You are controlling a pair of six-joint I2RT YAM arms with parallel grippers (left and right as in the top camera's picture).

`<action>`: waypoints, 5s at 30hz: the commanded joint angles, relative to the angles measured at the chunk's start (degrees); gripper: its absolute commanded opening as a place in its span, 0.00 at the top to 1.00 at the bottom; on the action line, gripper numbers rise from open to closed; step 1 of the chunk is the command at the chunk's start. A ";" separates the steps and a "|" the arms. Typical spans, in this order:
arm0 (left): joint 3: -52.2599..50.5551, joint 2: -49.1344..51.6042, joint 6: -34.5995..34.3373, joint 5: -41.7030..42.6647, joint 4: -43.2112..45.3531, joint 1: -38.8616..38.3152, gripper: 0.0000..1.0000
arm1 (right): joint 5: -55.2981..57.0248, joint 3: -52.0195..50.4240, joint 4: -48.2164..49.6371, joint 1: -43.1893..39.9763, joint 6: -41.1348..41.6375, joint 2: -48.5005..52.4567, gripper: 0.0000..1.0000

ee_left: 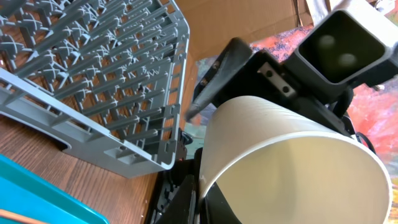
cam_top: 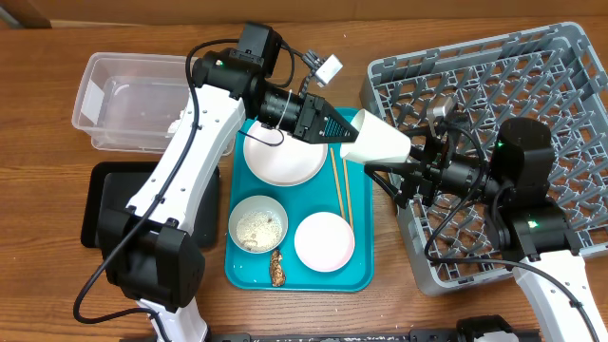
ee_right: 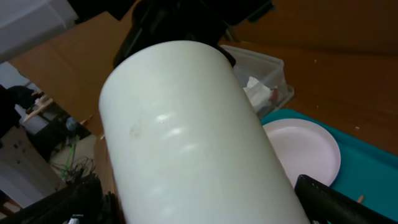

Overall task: Sort waste into correct bins and load items into the dishwasher
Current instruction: 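Lift the cup and hand it from the left gripper to the right gripper, then place the cup in the dish rack's right side with the right gripper, then reach the right gripper to the small white plate and grasp it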

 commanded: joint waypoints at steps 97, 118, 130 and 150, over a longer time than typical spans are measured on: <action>0.35 -18.51 -24.44 -80.37 -13.51 9.66 0.73 | 41.27 26.45 -50.56 -45.92 10.82 30.14 0.00; 0.35 -18.51 -24.50 -80.35 -14.51 9.66 0.17 | 31.15 26.45 -55.69 -0.13 0.04 16.83 0.04; 0.35 -18.51 -24.48 -80.35 -14.78 9.66 0.16 | 39.10 25.88 -56.37 23.15 9.53 33.48 0.05; 0.35 -18.51 -24.48 -80.35 -14.75 9.66 0.16 | 40.96 12.74 -43.17 27.02 13.64 41.64 0.76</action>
